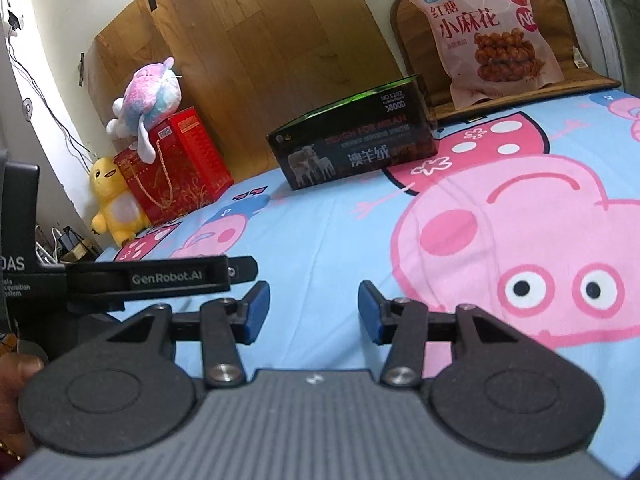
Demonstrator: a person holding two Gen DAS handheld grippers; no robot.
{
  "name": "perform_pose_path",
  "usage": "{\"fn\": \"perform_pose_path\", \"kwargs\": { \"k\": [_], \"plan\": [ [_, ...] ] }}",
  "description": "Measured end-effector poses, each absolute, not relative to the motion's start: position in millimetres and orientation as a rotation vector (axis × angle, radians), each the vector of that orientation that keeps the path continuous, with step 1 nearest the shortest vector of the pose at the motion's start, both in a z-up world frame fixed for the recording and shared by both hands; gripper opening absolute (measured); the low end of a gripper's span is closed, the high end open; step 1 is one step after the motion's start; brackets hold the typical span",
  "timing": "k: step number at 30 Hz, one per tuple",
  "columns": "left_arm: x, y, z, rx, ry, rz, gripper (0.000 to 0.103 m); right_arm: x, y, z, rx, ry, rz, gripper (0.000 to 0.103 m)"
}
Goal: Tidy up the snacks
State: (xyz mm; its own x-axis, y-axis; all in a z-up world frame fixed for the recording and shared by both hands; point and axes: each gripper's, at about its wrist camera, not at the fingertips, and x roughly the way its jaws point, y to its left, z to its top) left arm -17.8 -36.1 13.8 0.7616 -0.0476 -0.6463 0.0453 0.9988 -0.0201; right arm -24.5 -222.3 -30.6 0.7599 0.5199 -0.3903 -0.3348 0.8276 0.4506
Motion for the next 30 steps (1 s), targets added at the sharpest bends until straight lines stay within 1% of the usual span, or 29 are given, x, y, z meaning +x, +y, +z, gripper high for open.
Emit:
{"fn": "perform_pose_path", "kwargs": {
  "k": [1,4,7,9,15,16,17,22,25,27,30],
  "plan": [
    [-19,-36,13,0.001,0.703,-0.044,0.097,-25,-222,-30,0.370,0.528,0.479,0.052],
    [-21,-35,13,0.004,0.701,-0.021,0.103,-28,-221,-30,0.371,0.526,0.481,0.053],
    [-21,-32,12,-0.005,0.707,-0.001,0.103,-28,-221,-30,0.374,0.527,0.483,0.054],
    [-21,-29,12,-0.012,0.713,0.012,0.103,-29,-221,-30,0.377,0.527,0.483,0.058],
    [-19,-23,6,-0.027,0.740,0.041,0.103,-30,-220,-32,0.383,0.537,0.474,0.059],
    [-19,-22,5,-0.030,0.744,0.043,0.103,-29,-220,-33,0.389,0.540,0.469,0.060],
    [-19,-21,4,-0.033,0.747,0.045,0.103,-29,-222,-34,0.397,0.540,0.460,0.064],
    [-18,-20,-2,-0.039,0.770,0.054,0.103,-27,-228,-37,0.439,0.544,0.424,0.065],
    [-20,-20,-3,-0.029,0.760,0.065,0.103,-28,-230,-37,0.451,0.540,0.407,0.068],
    [-20,-20,-3,-0.025,0.761,0.071,0.103,-29,-229,-36,0.444,0.530,0.390,0.076],
    [-21,-23,-3,0.003,0.760,0.099,0.103,-31,-230,-34,0.440,0.506,0.364,0.085]
  ]
}}
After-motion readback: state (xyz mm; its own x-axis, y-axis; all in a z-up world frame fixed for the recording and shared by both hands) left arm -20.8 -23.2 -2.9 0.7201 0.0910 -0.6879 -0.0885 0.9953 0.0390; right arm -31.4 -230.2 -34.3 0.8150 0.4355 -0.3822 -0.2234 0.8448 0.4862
